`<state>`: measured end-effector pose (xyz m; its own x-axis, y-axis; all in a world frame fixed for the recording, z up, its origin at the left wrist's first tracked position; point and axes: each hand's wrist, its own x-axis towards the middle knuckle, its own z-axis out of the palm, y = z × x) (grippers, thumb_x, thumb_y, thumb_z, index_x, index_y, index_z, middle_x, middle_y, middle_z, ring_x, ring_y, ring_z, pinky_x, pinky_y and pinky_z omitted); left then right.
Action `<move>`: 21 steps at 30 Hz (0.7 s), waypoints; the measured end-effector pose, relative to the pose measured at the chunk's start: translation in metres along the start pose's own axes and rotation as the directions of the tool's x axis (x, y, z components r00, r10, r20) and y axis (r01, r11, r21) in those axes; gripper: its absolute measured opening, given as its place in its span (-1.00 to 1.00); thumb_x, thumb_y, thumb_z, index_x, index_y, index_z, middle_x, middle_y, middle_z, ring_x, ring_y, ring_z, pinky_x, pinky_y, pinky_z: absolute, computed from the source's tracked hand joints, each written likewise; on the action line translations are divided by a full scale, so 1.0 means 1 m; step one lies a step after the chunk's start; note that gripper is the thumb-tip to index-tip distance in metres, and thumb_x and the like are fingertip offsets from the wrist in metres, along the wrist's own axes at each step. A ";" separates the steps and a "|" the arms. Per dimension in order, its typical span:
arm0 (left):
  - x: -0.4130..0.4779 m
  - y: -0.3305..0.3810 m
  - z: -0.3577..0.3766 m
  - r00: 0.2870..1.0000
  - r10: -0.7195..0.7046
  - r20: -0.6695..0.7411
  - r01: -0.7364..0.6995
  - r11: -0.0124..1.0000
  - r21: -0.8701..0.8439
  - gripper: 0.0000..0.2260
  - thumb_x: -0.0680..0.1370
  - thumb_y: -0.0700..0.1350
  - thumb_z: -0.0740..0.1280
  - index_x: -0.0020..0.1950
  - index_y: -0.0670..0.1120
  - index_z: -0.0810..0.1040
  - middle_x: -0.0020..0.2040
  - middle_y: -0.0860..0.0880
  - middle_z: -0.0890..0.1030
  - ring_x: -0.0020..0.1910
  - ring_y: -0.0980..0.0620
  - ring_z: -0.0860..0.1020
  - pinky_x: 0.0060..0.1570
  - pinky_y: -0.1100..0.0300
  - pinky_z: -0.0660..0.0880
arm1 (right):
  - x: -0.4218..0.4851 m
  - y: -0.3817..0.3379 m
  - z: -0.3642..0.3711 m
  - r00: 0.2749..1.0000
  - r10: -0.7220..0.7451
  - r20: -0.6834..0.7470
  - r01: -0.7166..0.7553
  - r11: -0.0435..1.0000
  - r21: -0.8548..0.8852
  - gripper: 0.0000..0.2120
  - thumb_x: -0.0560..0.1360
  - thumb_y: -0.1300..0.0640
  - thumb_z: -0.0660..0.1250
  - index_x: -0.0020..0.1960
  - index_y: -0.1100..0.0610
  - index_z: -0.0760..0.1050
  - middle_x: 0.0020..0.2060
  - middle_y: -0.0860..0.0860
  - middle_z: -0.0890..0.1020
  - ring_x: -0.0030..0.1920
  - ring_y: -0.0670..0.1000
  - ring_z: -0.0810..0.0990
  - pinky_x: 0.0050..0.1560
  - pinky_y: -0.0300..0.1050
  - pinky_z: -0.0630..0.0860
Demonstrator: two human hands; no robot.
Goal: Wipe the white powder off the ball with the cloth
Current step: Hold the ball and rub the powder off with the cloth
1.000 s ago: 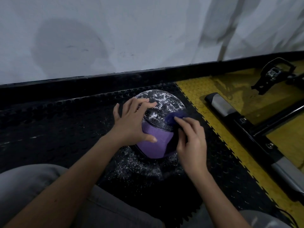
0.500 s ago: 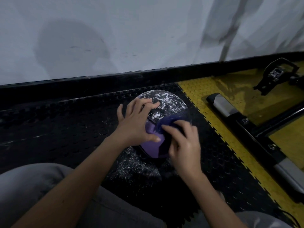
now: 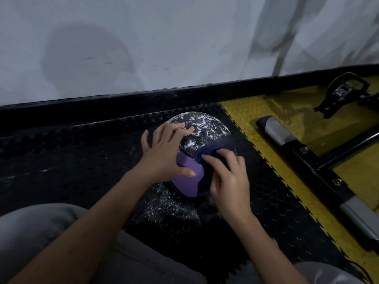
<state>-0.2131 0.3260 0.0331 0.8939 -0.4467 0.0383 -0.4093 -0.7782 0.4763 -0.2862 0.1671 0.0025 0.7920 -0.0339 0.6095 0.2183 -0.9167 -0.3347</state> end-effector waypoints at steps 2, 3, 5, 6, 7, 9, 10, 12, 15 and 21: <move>0.000 -0.001 -0.001 1.000 0.002 -0.002 -0.002 1.000 -0.007 -0.12 0.26 0.23 0.48 0.44 0.25 0.05 0.42 0.23 0.00 0.43 0.20 -0.20 0.38 -0.14 -0.31 | 0.005 0.009 -0.001 1.000 0.005 -0.004 -0.005 1.000 0.005 -0.67 0.41 0.34 0.21 0.10 0.18 0.60 0.05 0.13 0.56 -0.10 0.15 0.46 -0.05 -0.08 0.41; 0.000 -0.001 -0.001 1.000 0.006 0.000 -0.006 1.000 -0.015 -0.11 0.25 0.23 0.48 0.45 0.25 0.05 0.42 0.23 0.00 0.43 0.20 -0.20 0.38 -0.14 -0.32 | 0.009 0.016 -0.002 0.998 0.059 -0.021 -0.058 0.998 0.026 -0.67 0.41 0.37 0.22 0.10 0.20 0.59 0.04 0.14 0.56 -0.09 0.16 0.47 0.00 -0.14 0.39; 0.001 0.000 0.000 1.000 0.017 0.008 -0.017 0.999 -0.028 -0.11 0.25 0.24 0.48 0.45 0.25 0.04 0.42 0.22 0.00 0.43 0.20 -0.20 0.37 -0.14 -0.33 | 0.019 0.031 -0.005 0.980 0.194 -0.034 -0.190 0.977 0.098 -0.69 0.44 0.39 0.22 0.12 0.23 0.58 0.03 0.13 0.55 -0.04 0.16 0.51 0.06 -0.16 0.39; 0.001 0.001 0.000 1.000 0.023 0.010 -0.022 0.999 -0.031 -0.11 0.26 0.24 0.47 0.45 0.25 0.04 0.43 0.22 0.00 0.43 0.20 -0.20 0.37 -0.15 -0.33 | 0.021 0.035 -0.006 0.972 0.235 -0.023 -0.230 0.965 0.126 -0.70 0.46 0.40 0.22 0.13 0.24 0.57 0.02 0.12 0.54 -0.02 0.17 0.51 0.07 -0.12 0.41; 0.002 0.002 0.001 1.000 0.027 0.010 -0.026 0.999 -0.032 -0.11 0.26 0.24 0.47 0.45 0.25 0.04 0.43 0.21 0.00 0.43 0.19 -0.20 0.37 -0.15 -0.33 | 0.021 0.035 -0.007 0.970 0.243 -0.016 -0.239 0.962 0.136 -0.71 0.47 0.39 0.23 0.14 0.24 0.57 0.01 0.12 0.53 -0.02 0.16 0.51 0.05 -0.09 0.42; 0.002 0.002 0.002 1.000 0.027 0.002 -0.027 0.999 -0.026 -0.11 0.26 0.23 0.48 0.45 0.25 0.04 0.43 0.21 0.00 0.43 0.19 -0.19 0.38 -0.14 -0.32 | 0.017 0.024 -0.007 0.984 0.176 -0.009 -0.174 0.975 0.136 -0.73 0.49 0.35 0.23 0.13 0.23 0.57 0.00 0.12 0.50 -0.02 0.14 0.49 0.03 -0.12 0.41; 0.001 0.002 0.002 1.000 0.023 -0.003 -0.023 1.000 -0.020 -0.11 0.26 0.22 0.48 0.45 0.25 0.04 0.42 0.22 0.00 0.43 0.19 -0.18 0.38 -0.14 -0.32 | 0.013 0.015 -0.006 0.994 0.110 0.008 -0.110 0.986 0.127 -0.74 0.49 0.31 0.23 0.13 0.21 0.58 0.00 0.13 0.49 -0.02 0.12 0.47 0.02 -0.13 0.41; 0.001 0.001 0.002 1.000 0.016 -0.010 -0.016 1.000 -0.005 -0.12 0.26 0.21 0.48 0.45 0.26 0.04 0.42 0.23 0.00 0.43 0.20 -0.18 0.38 -0.13 -0.30 | 0.005 -0.001 -0.004 0.997 -0.039 0.071 0.034 0.997 0.073 -0.73 0.49 0.23 0.20 0.13 0.19 0.57 0.02 0.15 0.50 -0.05 0.12 0.44 -0.04 -0.10 0.41; 0.000 0.000 0.002 1.000 0.010 -0.009 -0.010 1.000 -0.004 -0.12 0.27 0.22 0.47 0.45 0.26 0.04 0.43 0.23 0.00 0.43 0.20 -0.18 0.38 -0.13 -0.31 | 0.008 0.005 -0.004 0.996 -0.055 0.075 0.052 0.998 0.041 -0.73 0.48 0.25 0.22 0.13 0.18 0.57 0.03 0.14 0.51 -0.07 0.14 0.44 -0.06 -0.08 0.40; 0.001 0.001 0.002 1.000 0.027 0.001 -0.027 1.000 -0.017 -0.11 0.27 0.25 0.46 0.46 0.24 0.03 0.43 0.21 -0.01 0.44 0.19 -0.20 0.37 -0.14 -0.33 | 0.019 0.025 -0.007 0.990 0.136 -0.026 -0.134 0.990 0.044 -0.76 0.48 0.34 0.27 0.11 0.23 0.57 -0.03 0.11 0.54 -0.09 0.12 0.45 -0.05 -0.31 0.28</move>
<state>-0.2131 0.3236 0.0315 0.8825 -0.4677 0.0500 -0.4297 -0.7586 0.4898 -0.2692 0.1405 0.0108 0.7992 -0.1683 0.5770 0.1348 -0.8854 -0.4449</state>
